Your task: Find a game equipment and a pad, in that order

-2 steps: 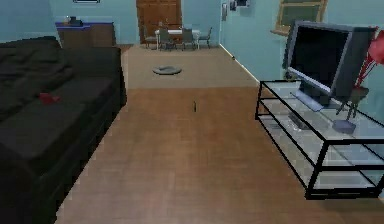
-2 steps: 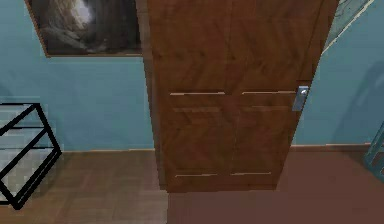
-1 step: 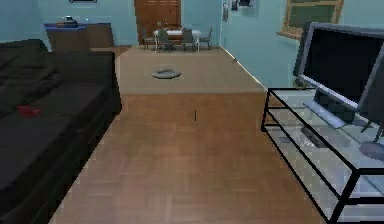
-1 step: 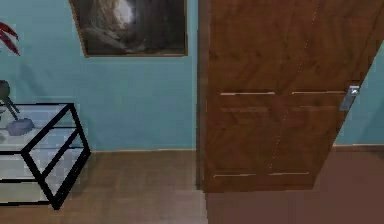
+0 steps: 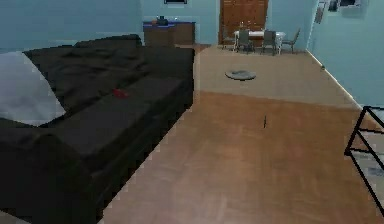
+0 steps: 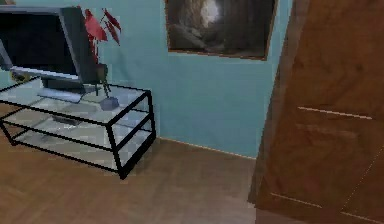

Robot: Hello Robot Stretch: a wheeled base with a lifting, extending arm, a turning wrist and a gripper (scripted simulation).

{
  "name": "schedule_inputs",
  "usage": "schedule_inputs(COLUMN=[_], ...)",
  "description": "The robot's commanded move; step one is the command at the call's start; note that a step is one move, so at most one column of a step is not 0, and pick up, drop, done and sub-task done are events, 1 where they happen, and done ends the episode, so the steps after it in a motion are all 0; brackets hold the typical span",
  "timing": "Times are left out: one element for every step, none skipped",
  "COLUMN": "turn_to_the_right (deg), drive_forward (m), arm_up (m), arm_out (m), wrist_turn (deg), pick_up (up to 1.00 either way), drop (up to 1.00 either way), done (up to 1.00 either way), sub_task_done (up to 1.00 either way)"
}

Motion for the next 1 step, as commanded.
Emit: schedule_inputs(turn_to_the_right=[0.0], drive_forward=[1.00], arm_up=[0.00], arm_out=[0.00], wrist_turn=[0.0], pick_up=[0.00], drop=[0.00], done=[0.00], sub_task_done=[0.00])
